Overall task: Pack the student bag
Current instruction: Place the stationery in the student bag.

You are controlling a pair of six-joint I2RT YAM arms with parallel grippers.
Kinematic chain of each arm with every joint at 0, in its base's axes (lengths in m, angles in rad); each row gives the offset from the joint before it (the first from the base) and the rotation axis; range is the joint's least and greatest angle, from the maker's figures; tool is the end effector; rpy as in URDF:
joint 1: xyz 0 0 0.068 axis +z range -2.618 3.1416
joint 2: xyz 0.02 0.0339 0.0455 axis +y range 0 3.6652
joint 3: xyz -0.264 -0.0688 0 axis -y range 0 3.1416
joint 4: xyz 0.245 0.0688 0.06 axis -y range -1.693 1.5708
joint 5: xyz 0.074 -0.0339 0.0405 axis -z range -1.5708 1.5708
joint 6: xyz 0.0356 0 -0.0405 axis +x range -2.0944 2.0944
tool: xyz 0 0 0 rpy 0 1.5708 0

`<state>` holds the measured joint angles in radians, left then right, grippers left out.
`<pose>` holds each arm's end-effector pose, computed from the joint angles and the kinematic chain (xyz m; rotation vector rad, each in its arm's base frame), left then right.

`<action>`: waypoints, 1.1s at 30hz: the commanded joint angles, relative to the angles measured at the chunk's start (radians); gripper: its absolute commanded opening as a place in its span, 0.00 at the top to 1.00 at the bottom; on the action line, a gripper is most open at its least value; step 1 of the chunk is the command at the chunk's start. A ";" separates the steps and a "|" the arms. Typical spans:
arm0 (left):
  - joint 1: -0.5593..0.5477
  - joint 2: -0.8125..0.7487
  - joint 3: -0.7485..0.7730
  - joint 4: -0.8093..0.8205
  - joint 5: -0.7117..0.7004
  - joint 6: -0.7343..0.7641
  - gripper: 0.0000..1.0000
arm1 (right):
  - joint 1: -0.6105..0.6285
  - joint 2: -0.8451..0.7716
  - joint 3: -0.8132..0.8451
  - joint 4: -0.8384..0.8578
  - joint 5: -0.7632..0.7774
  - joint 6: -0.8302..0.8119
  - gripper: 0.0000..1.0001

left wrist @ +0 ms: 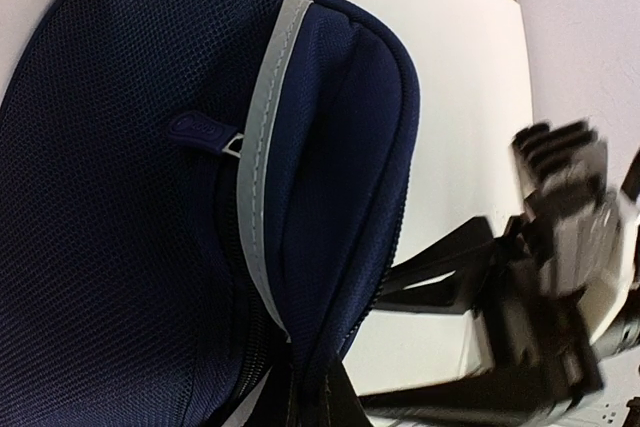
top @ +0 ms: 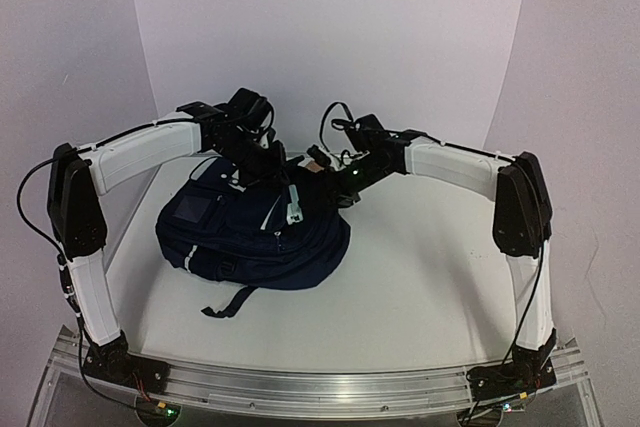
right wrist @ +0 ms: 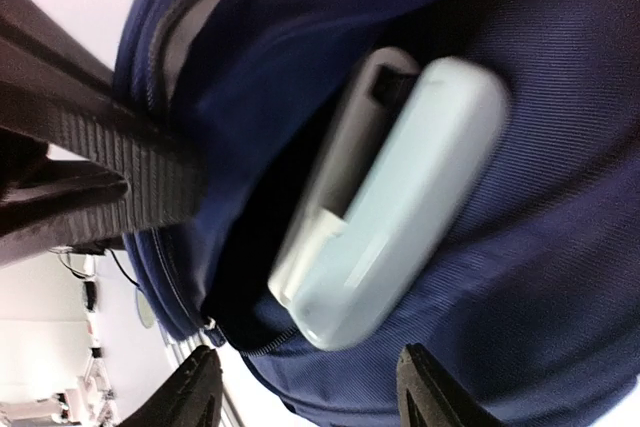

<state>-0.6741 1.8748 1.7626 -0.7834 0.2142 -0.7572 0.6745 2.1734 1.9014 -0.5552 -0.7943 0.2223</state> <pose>0.3212 -0.2663 0.3127 -0.0101 2.6495 -0.8246 0.3658 0.3250 0.2501 -0.9491 2.3206 1.3535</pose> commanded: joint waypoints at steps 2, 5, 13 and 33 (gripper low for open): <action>0.011 -0.080 0.040 0.149 0.050 0.010 1.00 | -0.056 -0.124 -0.088 0.078 -0.029 0.023 0.48; 0.011 -0.075 0.043 0.148 0.060 0.012 1.00 | -0.054 -0.113 -0.101 0.086 0.017 0.027 0.61; 0.013 -0.077 0.024 0.147 0.074 0.005 1.00 | -0.020 -0.029 -0.065 0.122 0.037 0.082 0.74; 0.013 -0.097 -0.063 0.197 0.156 -0.029 1.00 | 0.091 0.189 0.173 0.286 0.031 0.180 0.70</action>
<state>-0.6463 1.8634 1.7018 -0.7050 0.2879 -0.7691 0.7516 2.3366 1.9966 -0.3833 -0.7739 0.4099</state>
